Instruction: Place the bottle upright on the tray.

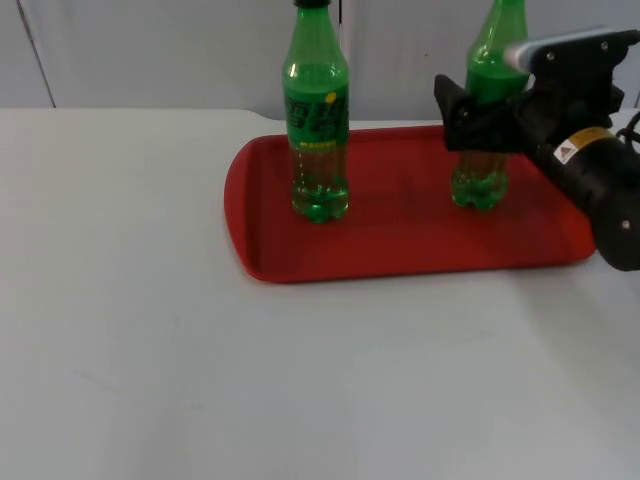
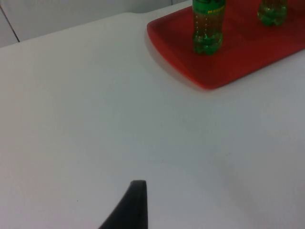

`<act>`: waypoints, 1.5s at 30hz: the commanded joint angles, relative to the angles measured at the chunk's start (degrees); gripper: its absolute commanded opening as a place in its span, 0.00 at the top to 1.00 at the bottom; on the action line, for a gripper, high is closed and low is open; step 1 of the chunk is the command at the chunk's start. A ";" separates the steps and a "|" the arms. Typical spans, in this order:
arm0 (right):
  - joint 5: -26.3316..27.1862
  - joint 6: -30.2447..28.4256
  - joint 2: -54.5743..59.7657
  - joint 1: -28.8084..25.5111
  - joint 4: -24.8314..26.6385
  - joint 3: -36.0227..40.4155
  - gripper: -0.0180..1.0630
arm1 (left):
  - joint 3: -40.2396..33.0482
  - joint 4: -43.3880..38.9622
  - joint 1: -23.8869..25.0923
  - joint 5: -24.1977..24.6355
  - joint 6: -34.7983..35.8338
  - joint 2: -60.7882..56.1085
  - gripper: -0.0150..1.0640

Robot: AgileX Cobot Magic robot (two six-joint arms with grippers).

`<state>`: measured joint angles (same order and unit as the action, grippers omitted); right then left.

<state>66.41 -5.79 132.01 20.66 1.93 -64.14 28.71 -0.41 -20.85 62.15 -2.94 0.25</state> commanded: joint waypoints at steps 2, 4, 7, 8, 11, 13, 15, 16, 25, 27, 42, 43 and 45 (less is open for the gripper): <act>-2.01 0.03 -3.12 0.54 0.03 3.16 0.01 | -0.27 -0.31 0.21 -0.52 0.29 -0.25 0.01; -2.11 0.03 -5.01 0.54 0.03 5.80 0.01 | -0.27 -0.31 0.21 -0.52 0.29 -0.25 0.01; -2.30 -0.14 -8.16 0.60 0.15 10.80 0.01 | -0.27 -0.31 0.21 -0.52 0.29 -0.25 0.01; -2.30 -0.14 -8.16 0.60 0.15 10.80 0.01 | -0.27 -0.31 0.21 -0.52 0.29 -0.25 0.01; -2.41 -2.08 -12.20 0.60 5.35 16.86 0.01 | -0.27 -0.31 0.21 -0.52 0.29 -0.25 0.01; -2.56 -2.08 -13.33 0.60 6.09 18.50 0.01 | -0.27 -0.31 0.21 -0.52 0.29 -0.25 0.01; -2.82 -2.08 -16.22 0.60 6.83 22.92 0.01 | -0.27 -0.31 0.21 -0.52 0.29 -0.25 0.01; -3.37 -2.11 -17.79 0.60 7.49 24.53 0.01 | -0.27 -0.31 0.21 -0.52 0.29 -0.25 0.01; -34.28 -2.11 -32.68 0.60 7.48 29.85 0.01 | -0.27 -0.31 0.21 -0.52 0.29 -0.25 0.01; -40.40 -2.11 -35.70 0.60 7.48 29.85 0.01 | -0.27 -0.31 0.21 -0.52 0.29 -0.25 0.01; -79.63 -4.93 -56.75 0.60 5.57 26.23 0.01 | -0.27 -0.31 0.21 -0.52 0.29 -0.25 0.01; -84.38 -4.93 -57.25 0.60 4.44 24.84 0.01 | -0.27 -0.31 0.21 -0.52 0.29 -0.25 0.01; -92.65 -4.93 -57.90 0.60 4.04 21.01 0.01 | -0.27 -0.31 0.21 -0.52 0.29 -0.25 0.01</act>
<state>-22.74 -10.25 74.84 21.01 6.89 -42.25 28.71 -0.41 -20.85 62.15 -2.94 0.25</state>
